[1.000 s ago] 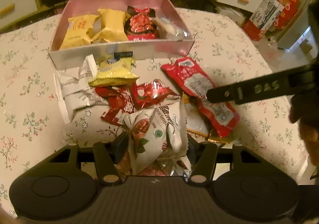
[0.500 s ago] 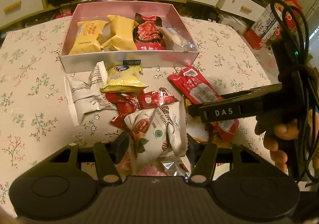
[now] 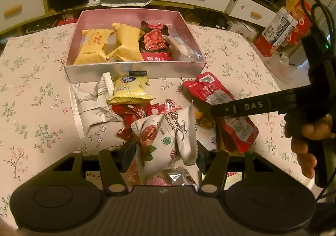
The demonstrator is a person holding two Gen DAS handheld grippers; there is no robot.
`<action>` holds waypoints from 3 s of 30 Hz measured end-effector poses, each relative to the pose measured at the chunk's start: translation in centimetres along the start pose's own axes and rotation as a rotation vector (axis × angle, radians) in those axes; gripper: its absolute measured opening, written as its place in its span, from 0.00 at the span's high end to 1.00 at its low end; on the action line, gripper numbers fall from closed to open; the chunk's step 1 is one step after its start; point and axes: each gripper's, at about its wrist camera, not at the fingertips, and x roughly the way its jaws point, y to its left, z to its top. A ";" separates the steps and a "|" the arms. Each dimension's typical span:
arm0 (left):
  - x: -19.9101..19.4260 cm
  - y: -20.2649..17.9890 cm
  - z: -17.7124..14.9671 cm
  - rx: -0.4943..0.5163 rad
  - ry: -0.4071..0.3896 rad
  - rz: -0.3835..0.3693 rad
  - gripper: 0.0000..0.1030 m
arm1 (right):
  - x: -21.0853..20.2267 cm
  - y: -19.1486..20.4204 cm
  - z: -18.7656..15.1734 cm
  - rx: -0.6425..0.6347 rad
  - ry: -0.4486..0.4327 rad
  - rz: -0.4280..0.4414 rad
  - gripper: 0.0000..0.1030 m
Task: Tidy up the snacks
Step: 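Lower both held packs into the pink box and open both tools, then grasp a pink candy bag with the left tool while the right tool grasps a white packet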
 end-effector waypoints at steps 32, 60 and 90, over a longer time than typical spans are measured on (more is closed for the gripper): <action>-0.4 7.4 10.8 -0.235 -0.204 0.079 0.38 | -0.2 -0.2 8.9 0.318 -0.195 0.233 0.44; 6.1 11.5 16.0 -0.256 -0.286 0.152 0.28 | 3.5 1.1 9.8 0.352 -0.360 0.237 0.33; -3.2 6.2 5.7 -0.210 -0.115 0.084 0.25 | -6.3 1.6 4.4 0.169 -0.276 0.162 0.32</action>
